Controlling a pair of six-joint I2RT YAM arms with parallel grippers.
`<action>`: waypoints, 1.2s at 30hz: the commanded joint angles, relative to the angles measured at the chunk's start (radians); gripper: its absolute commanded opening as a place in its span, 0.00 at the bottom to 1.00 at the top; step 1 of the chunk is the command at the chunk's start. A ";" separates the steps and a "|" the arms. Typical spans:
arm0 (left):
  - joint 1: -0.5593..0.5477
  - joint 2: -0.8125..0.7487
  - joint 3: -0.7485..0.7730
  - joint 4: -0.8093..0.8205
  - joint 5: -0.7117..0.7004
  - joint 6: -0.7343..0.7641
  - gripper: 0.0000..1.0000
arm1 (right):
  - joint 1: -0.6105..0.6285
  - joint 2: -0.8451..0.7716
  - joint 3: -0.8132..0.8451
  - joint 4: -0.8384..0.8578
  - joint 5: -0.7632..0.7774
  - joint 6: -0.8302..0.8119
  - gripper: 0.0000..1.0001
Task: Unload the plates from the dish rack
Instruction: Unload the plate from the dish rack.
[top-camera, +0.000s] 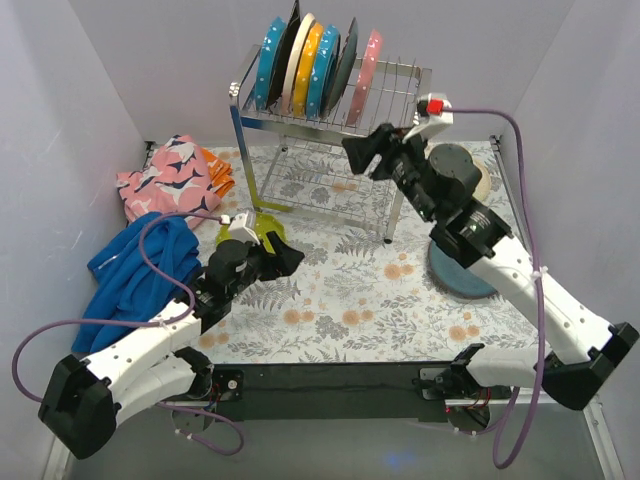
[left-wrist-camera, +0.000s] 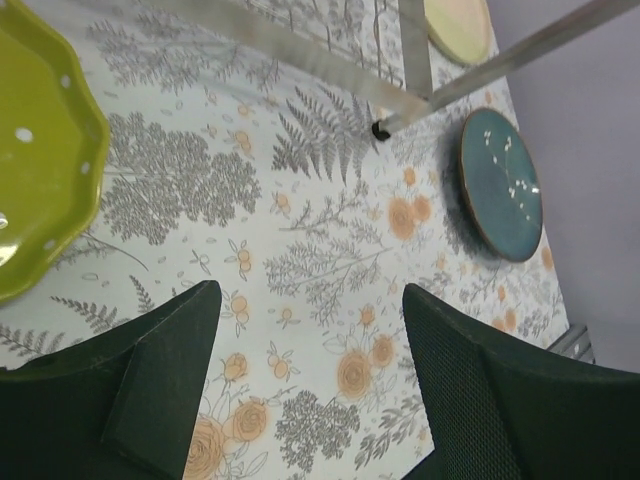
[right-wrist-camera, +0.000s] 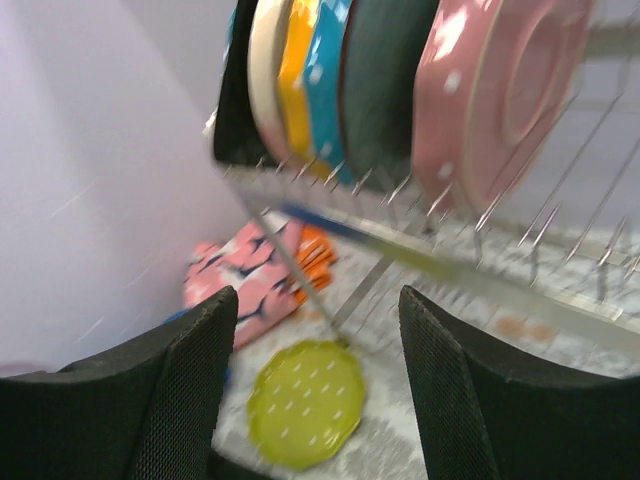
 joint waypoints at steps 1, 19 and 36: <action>-0.048 0.021 -0.044 0.096 0.028 0.046 0.72 | -0.003 0.174 0.258 -0.037 0.288 -0.228 0.72; -0.097 -0.094 -0.123 0.132 -0.097 0.098 0.72 | -0.051 0.558 0.779 -0.233 0.439 -0.268 0.72; -0.097 -0.077 -0.121 0.132 -0.111 0.096 0.72 | -0.051 0.593 0.673 -0.106 0.511 -0.283 0.67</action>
